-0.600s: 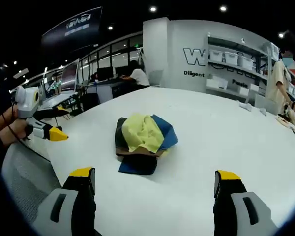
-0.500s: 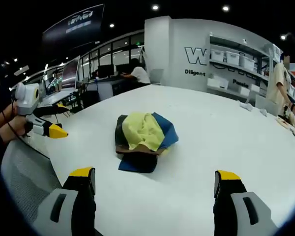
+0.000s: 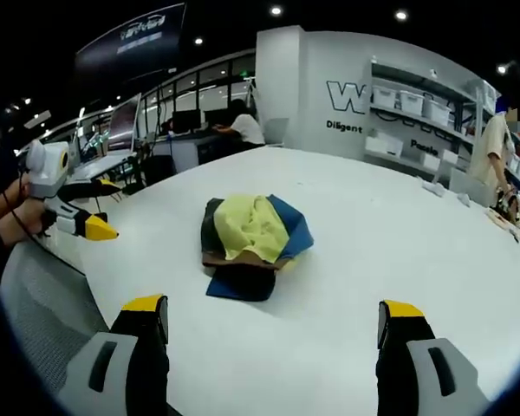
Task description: Fold the garment on the visible template until the final outline fits inside the template.
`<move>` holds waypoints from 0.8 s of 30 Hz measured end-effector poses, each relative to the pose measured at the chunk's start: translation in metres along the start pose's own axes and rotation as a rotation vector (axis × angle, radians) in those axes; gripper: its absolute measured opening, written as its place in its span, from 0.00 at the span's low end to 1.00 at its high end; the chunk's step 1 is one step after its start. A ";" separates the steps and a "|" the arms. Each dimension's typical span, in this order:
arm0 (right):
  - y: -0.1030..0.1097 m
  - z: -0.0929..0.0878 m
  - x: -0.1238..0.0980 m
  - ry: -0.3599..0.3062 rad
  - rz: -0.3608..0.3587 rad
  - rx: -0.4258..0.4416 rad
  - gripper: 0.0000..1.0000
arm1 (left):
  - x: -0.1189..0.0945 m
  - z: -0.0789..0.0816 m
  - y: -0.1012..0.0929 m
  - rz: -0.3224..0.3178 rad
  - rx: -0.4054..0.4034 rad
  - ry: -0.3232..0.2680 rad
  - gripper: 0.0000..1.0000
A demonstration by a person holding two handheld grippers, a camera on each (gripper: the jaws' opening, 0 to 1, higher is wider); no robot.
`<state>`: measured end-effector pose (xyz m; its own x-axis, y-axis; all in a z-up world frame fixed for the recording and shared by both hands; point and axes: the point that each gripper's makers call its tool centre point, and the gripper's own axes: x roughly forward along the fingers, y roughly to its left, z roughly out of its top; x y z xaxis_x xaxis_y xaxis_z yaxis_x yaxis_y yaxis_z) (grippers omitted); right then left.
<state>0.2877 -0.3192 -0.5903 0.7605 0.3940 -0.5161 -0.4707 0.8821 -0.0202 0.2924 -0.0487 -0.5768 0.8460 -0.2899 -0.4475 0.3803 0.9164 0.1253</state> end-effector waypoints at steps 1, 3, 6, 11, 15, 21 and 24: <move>0.000 0.000 0.000 0.002 0.001 -0.002 0.99 | 0.000 0.001 0.000 -0.002 -0.001 -0.004 0.89; 0.000 -0.001 0.000 0.005 0.002 -0.002 0.99 | 0.000 0.001 0.000 -0.001 -0.001 -0.006 0.89; -0.001 -0.002 0.000 0.008 -0.001 -0.003 0.99 | 0.000 0.001 0.000 0.000 -0.006 -0.007 0.89; -0.002 0.000 -0.001 -0.008 0.017 0.052 0.99 | 0.000 0.001 0.000 0.001 0.002 -0.004 0.89; -0.004 0.000 -0.001 -0.008 0.001 0.053 0.99 | 0.000 0.001 0.000 -0.003 -0.004 -0.007 0.89; -0.003 -0.002 -0.001 -0.002 0.017 0.065 0.99 | 0.000 0.002 -0.002 -0.009 -0.002 -0.014 0.89; -0.006 -0.001 -0.001 -0.010 0.014 0.083 0.99 | -0.001 0.002 0.000 0.001 0.002 -0.008 0.88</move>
<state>0.2893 -0.3249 -0.5903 0.7591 0.4085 -0.5068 -0.4427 0.8948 0.0581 0.2924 -0.0487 -0.5751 0.8495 -0.2908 -0.4403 0.3799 0.9161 0.1278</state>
